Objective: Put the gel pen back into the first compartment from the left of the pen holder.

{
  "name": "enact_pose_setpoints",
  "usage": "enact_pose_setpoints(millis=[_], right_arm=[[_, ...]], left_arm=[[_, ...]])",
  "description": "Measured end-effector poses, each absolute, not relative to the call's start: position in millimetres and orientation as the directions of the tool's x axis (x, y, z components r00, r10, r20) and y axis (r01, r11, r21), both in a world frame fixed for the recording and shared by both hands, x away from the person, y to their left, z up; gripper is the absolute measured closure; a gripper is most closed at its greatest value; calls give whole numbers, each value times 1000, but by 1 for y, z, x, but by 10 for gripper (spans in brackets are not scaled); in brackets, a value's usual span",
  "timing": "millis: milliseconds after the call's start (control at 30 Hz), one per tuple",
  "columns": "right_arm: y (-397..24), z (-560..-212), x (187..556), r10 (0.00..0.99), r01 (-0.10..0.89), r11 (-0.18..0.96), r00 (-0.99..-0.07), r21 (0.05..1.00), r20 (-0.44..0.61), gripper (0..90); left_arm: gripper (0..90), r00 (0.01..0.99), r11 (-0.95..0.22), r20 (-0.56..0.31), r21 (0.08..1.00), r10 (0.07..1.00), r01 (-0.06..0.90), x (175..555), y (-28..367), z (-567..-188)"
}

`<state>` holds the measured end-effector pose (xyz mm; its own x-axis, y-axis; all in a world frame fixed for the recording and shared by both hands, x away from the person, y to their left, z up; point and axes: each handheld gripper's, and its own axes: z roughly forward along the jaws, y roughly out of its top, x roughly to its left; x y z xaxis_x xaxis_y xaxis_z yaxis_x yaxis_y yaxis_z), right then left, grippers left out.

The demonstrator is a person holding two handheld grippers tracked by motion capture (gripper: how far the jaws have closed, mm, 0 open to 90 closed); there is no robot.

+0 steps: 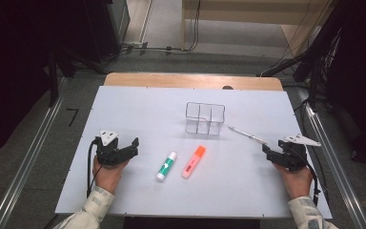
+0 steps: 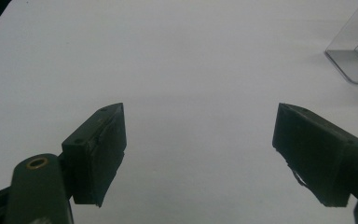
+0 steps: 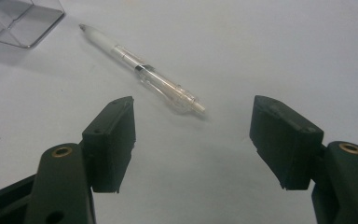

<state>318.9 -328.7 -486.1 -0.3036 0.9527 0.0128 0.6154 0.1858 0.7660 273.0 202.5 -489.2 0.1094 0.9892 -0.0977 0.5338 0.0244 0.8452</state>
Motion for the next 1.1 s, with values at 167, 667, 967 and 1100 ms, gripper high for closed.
enact_pose_setpoints(millis=[167, 667, 967, 1100], right_arm=[[-327, -485, 324, 951, 604, 192, -310, 773, 6, 303], [-308, -483, 347, 929, 588, 243, -369, 772, -11, 321], [-296, -484, 360, 911, 586, 276, -411, 761, -14, 363], [-291, -485, 364, 905, 580, 293, -426, 760, -24, 381]], left_arm=[[174, 104, 29, -99, 844, 990, 536, 273, 203, -489], [174, 107, 25, -97, 844, 989, 535, 274, 202, -490], [174, 107, 24, -97, 842, 990, 538, 274, 202, -491], [174, 108, 23, -96, 841, 989, 540, 274, 202, -491]])
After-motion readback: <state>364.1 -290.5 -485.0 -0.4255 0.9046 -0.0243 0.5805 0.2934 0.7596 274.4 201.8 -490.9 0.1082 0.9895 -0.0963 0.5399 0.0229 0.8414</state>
